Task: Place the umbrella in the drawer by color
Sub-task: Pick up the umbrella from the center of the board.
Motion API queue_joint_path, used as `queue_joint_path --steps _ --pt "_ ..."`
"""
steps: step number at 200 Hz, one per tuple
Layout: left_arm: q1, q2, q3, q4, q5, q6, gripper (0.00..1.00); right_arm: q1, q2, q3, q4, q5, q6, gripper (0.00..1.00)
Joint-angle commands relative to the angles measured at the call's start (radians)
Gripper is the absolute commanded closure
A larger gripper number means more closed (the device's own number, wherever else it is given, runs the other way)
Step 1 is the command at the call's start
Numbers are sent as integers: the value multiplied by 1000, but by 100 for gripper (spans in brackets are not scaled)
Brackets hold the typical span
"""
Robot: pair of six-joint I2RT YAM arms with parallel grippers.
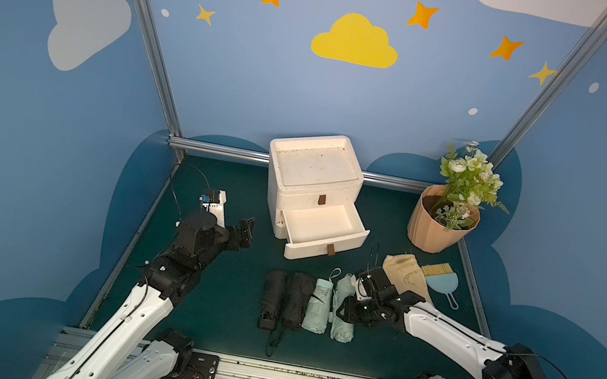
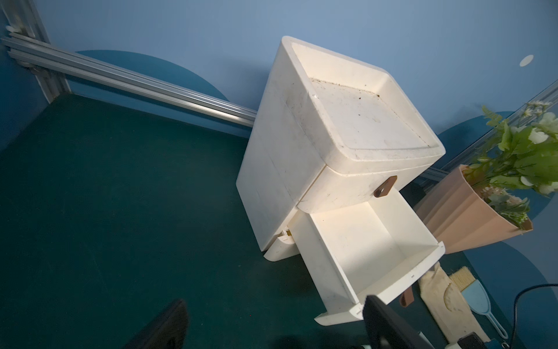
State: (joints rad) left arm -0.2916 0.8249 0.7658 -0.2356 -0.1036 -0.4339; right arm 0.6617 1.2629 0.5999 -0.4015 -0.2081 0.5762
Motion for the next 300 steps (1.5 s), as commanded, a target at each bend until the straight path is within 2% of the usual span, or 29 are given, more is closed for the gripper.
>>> queue_joint_path --steps 1,19,33,46,65,85,105,128,146,214,233,266,278,300 --pt "3 12 1 69 134 -13 7 -36 -127 -8 16 -24 -38 61" --pt "4 30 9 129 276 -27 7 -62 -247 -8 27 -26 -53 62" --pt "3 47 16 200 421 -62 7 -75 -350 -16 93 -74 -105 62" --pt "1 63 15 284 542 -118 6 -85 -440 -27 191 -143 -166 61" --pt "-10 89 15 396 659 -186 5 -87 -543 -49 362 -220 -225 60" --pt "-56 126 19 505 772 -207 4 -91 -579 -25 456 -309 -259 60" --pt "-132 157 43 535 838 -157 3 -91 -549 35 484 -413 -262 60" --pt "-232 183 60 575 852 -101 0 -87 -501 104 505 -524 -217 62" --pt "-291 211 65 618 827 -89 0 -75 -479 134 515 -565 -179 63" --pt "-395 347 144 699 862 -108 0 -12 -430 159 586 -544 -173 64" --pt "-426 370 168 705 861 -105 3 -1 -415 161 604 -538 -170 64" --pt "-452 398 193 713 854 -111 19 11 -401 157 618 -525 -165 64" --pt "-454 400 194 718 850 -109 28 13 -403 154 616 -515 -167 64" --pt "-455 406 197 707 837 -107 51 13 -413 149 601 -495 -176 63"
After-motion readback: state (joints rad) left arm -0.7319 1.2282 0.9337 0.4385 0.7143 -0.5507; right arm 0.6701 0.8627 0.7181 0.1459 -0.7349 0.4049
